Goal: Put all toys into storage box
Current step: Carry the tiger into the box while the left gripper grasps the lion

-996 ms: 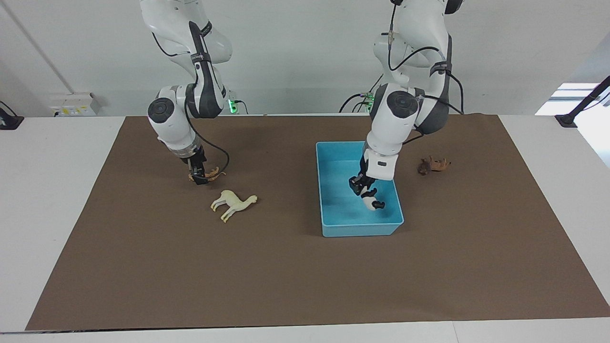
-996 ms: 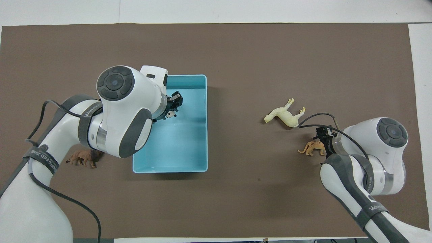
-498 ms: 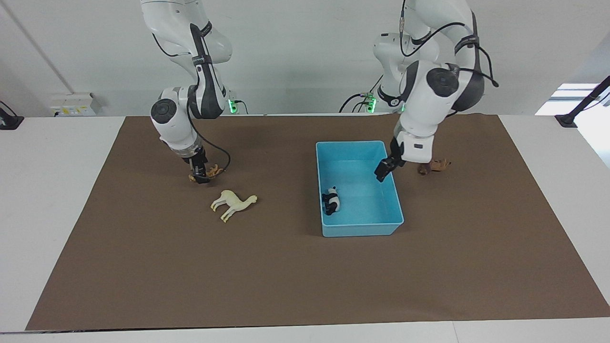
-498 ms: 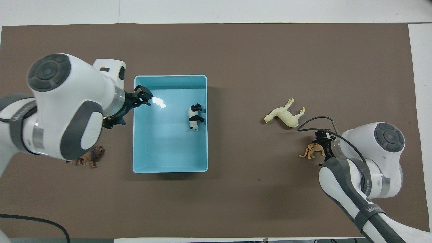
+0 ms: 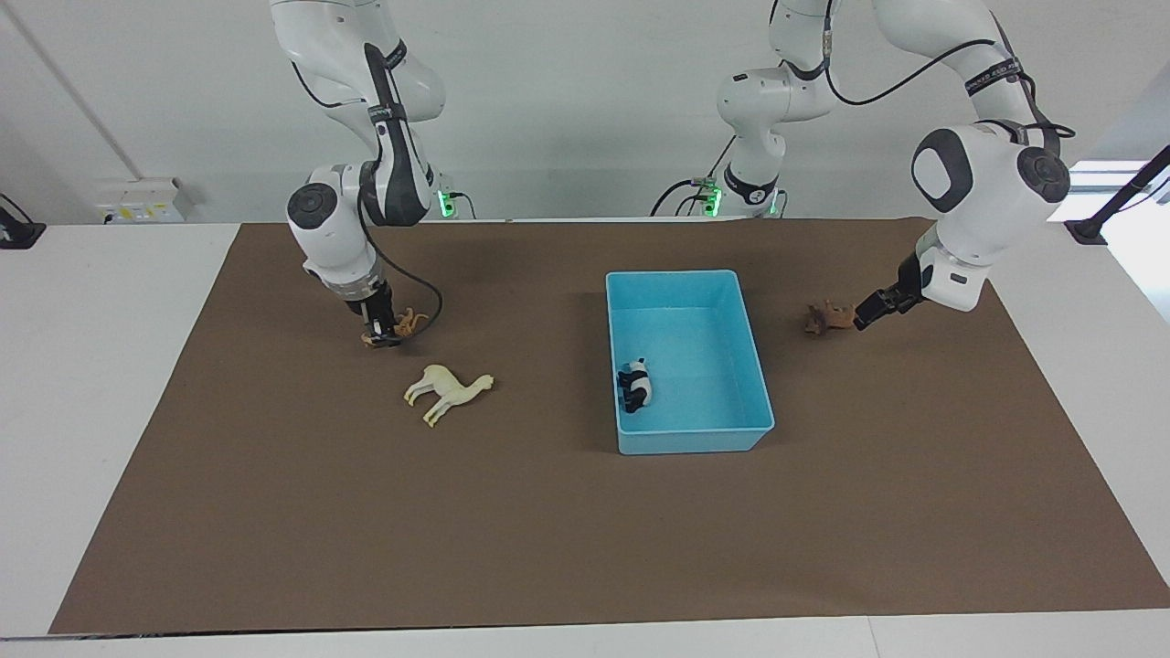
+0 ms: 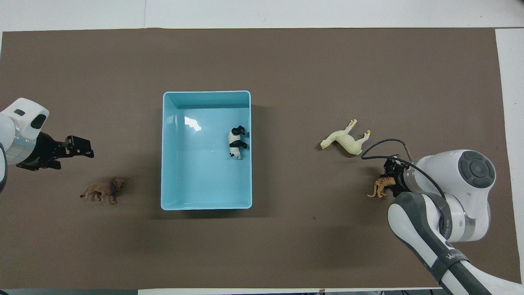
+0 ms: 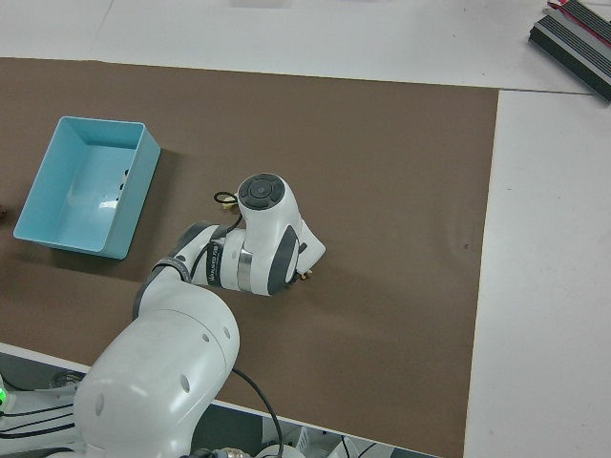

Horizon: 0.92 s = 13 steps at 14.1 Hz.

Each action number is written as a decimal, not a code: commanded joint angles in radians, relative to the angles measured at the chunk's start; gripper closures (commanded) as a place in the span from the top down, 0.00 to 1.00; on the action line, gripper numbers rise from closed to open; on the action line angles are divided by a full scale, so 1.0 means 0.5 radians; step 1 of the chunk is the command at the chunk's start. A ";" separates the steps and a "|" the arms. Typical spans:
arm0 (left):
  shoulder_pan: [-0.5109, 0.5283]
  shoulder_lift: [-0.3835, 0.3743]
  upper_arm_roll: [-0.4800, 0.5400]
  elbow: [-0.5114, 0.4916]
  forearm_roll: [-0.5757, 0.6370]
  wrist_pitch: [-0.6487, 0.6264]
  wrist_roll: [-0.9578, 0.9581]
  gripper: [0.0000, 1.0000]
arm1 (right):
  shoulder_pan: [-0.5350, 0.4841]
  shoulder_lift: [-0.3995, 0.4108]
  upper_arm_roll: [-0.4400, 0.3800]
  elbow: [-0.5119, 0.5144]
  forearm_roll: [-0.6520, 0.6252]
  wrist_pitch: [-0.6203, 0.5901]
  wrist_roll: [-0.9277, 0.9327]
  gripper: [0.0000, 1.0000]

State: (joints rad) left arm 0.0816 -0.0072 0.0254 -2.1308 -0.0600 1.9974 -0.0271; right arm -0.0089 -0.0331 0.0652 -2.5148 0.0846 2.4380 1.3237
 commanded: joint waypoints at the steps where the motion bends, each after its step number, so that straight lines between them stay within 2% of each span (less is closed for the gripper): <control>1: 0.000 -0.225 -0.032 -0.514 0.053 0.376 0.251 1.00 | -0.040 0.023 0.005 0.120 0.024 -0.050 -0.089 0.00; 2: -0.001 -0.270 -0.032 -0.631 0.053 0.453 0.251 1.00 | -0.059 0.011 0.002 0.206 0.015 -0.141 -0.092 0.00; 4: 0.000 -0.314 -0.035 -0.699 0.053 0.436 0.251 1.00 | -0.102 0.017 0.001 0.472 -0.007 -0.414 -0.095 0.00; 7: -0.013 -0.381 -0.035 -0.822 0.053 0.441 0.257 1.00 | -0.065 0.032 0.017 0.761 -0.001 -0.474 -0.089 0.00; 10: -0.001 -0.388 -0.032 -0.846 0.053 0.463 0.266 1.00 | 0.228 0.152 0.078 1.053 0.036 -0.406 0.009 0.00; 12: -0.001 -0.388 -0.035 -0.850 0.053 0.466 0.254 1.00 | 0.425 0.192 0.084 1.090 0.067 -0.290 0.239 0.00; 13: -0.019 -0.384 -0.035 -0.850 0.053 0.463 0.242 1.00 | 0.578 0.225 0.084 1.108 0.161 -0.201 0.309 0.00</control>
State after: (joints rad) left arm 0.0828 -0.1713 0.0029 -2.5238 -0.0515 2.2049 0.0948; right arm 0.1902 0.0292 0.1079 -1.9991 0.1112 2.2807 1.4235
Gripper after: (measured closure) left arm 0.000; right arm 0.670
